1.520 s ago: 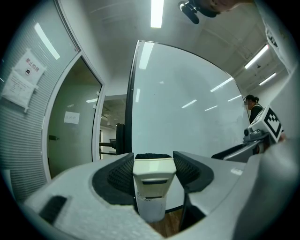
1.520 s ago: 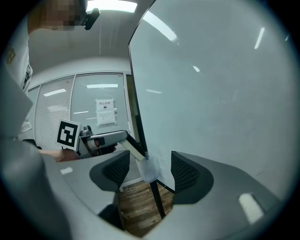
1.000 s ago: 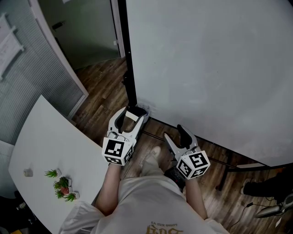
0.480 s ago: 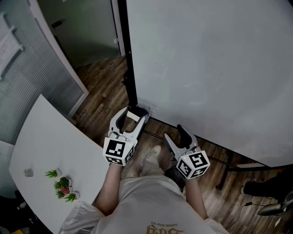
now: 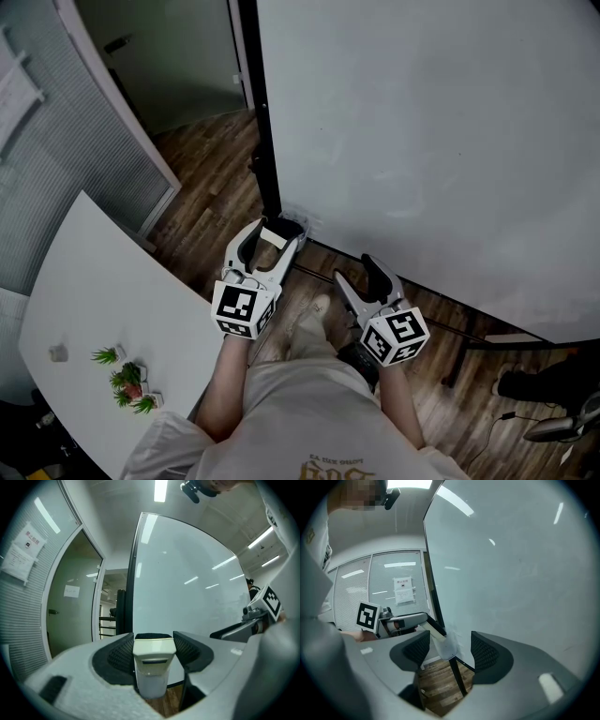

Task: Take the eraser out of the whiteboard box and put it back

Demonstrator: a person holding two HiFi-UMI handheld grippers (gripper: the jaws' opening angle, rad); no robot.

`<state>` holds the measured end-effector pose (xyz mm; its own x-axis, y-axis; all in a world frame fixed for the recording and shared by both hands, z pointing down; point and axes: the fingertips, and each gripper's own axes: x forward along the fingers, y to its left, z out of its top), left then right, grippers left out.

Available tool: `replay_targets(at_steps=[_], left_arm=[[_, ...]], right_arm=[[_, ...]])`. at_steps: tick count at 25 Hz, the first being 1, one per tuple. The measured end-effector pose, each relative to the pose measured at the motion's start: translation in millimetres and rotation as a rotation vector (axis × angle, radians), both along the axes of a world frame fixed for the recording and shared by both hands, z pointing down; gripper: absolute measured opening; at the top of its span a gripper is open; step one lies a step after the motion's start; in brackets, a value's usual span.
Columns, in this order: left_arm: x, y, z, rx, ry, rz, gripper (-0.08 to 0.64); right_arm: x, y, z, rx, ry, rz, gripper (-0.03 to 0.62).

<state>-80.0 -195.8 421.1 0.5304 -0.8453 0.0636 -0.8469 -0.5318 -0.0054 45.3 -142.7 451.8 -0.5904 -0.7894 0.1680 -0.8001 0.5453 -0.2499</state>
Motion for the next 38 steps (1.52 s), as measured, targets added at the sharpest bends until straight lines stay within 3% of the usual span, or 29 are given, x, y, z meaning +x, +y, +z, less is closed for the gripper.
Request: replay_targets(at_steps=[38], left_arm=[[11,-24,36,-0.073,-0.049,0.019,0.261]], right_arm=[[8,-21,16,-0.051,0.005,0.001,0.275]])
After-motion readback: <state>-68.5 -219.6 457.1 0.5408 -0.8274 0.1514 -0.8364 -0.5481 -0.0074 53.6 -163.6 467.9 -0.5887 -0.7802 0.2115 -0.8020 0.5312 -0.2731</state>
